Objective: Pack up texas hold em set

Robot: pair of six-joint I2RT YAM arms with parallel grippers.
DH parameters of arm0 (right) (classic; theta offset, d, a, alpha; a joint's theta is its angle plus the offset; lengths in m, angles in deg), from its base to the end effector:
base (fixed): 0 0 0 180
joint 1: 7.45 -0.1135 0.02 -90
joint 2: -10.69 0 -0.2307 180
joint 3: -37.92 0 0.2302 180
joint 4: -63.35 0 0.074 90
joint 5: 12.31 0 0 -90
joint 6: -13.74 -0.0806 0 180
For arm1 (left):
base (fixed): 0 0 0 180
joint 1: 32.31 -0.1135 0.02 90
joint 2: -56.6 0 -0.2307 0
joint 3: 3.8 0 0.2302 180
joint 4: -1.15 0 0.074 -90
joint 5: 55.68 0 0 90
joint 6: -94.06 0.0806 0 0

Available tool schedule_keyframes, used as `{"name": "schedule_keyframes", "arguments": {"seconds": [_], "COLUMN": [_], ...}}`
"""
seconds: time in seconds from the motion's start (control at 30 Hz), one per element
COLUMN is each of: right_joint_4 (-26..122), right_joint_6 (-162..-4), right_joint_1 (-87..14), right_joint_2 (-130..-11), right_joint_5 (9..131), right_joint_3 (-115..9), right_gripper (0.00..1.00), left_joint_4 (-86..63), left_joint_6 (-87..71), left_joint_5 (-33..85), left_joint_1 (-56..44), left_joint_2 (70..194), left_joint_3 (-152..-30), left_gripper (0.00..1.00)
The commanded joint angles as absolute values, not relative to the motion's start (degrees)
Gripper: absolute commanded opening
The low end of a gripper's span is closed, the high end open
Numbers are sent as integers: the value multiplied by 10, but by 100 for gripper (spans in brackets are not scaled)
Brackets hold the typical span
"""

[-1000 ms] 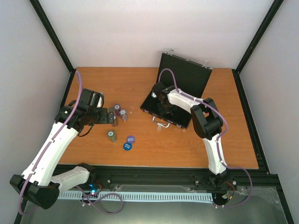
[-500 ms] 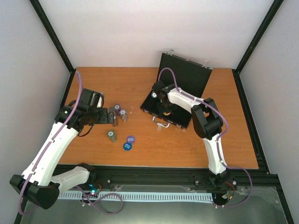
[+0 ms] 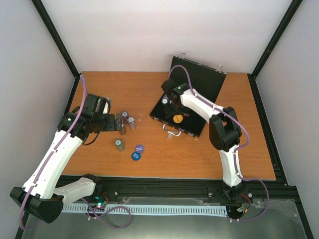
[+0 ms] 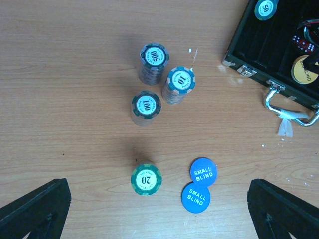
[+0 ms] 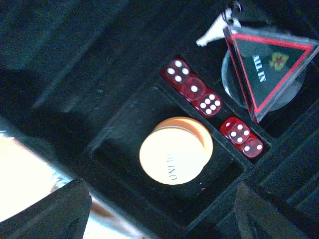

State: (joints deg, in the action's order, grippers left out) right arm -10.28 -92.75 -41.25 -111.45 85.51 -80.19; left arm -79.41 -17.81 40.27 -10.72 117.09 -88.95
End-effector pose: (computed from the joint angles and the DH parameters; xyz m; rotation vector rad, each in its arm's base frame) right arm 0.3428 0.2163 0.1424 -0.4136 2.8590 -0.0460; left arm 0.1909 -0.0666 0.2827 -0.0468 2.5465 -0.1662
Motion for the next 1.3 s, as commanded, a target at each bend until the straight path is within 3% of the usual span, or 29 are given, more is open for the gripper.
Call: {"name": "schedule_keyframes", "arguments": {"seconds": [0.0, 0.13, 0.53, 1.27], "right_joint_4": [-137, -142, -148, -154], "right_joint_6": [-930, -938, -946, -848], "right_joint_1": [-451, -513, -689, -696], "right_joint_2": [-1070, -1060, -1150, -1250], "right_joint_5": [849, 838, 732, 677], "right_joint_3": [-837, -826, -874, -924], "right_gripper": [84, 100, 100, 100], "left_joint_4": [-788, -793, -802, -803], "left_joint_6": [-175, -176, -186, -182], "left_joint_5": [401, 405, 402, 409], "left_joint_1": [-108, -109, -108, -108], "left_joint_2": [1169, 1164, 1127, 1120], "left_joint_3": [-924, -938, -929, -915], "left_gripper": [100, 100, 100, 100]}}
